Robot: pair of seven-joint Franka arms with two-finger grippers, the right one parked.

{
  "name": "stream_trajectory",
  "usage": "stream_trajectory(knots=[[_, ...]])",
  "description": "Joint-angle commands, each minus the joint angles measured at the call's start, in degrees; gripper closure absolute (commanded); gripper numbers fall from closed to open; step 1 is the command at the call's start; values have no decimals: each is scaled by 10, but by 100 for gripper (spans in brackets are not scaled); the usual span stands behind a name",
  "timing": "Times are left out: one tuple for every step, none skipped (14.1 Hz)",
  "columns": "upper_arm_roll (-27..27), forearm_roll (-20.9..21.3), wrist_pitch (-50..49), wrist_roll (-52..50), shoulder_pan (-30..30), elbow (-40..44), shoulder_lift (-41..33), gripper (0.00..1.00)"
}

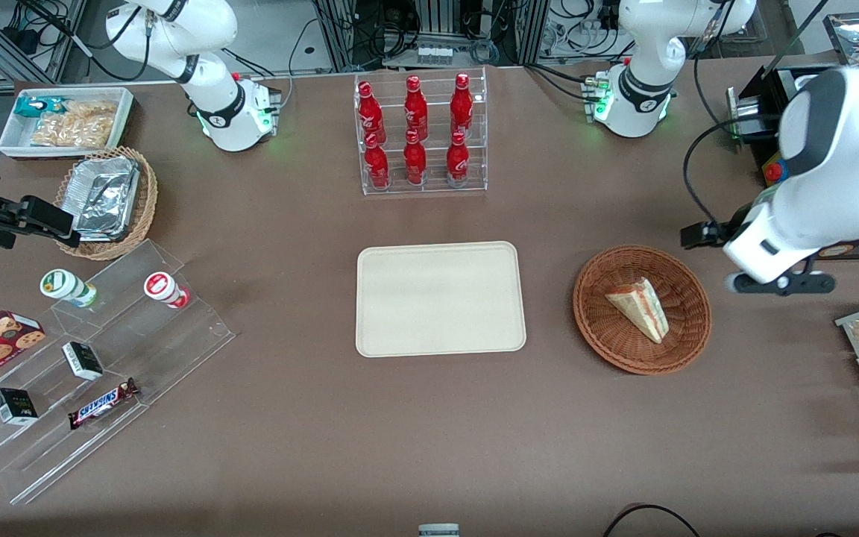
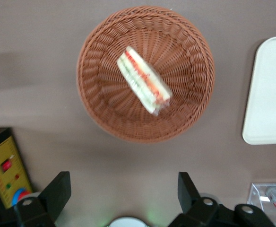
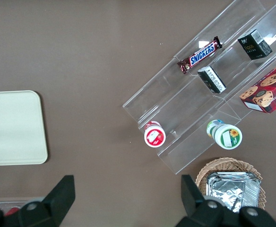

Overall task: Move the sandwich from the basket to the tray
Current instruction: 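Move the left gripper over the wrapped sandwich in the wicker basket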

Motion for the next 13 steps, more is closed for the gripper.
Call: stream_trajectory(knots=[[0,10,86,0,-3,-83,-18,0],[0,9,120,-3,-3,-109,-19,0],[0,9,148,-6,-3,-131,-20,0],[0,9,180,-17,-3,-155,-22,0],[0,9,216,-44,-3,-182,-23,0],[0,9,260,-74,-3,-211,-29,0],[-1,9,303,-102,-3,-241,-35,0],[-1,9,343,-137,-3,-269,-40,0],[-1,9,387,-196,-3,-291,-41,0],[-1,9,413,-243,-4,-304,-39,0],[-4,9,421,-285,-4,-307,-35,0],[-5,9,422,-320,-4,-307,-29,0],[-6,9,424,-359,-4,-306,-24,0]])
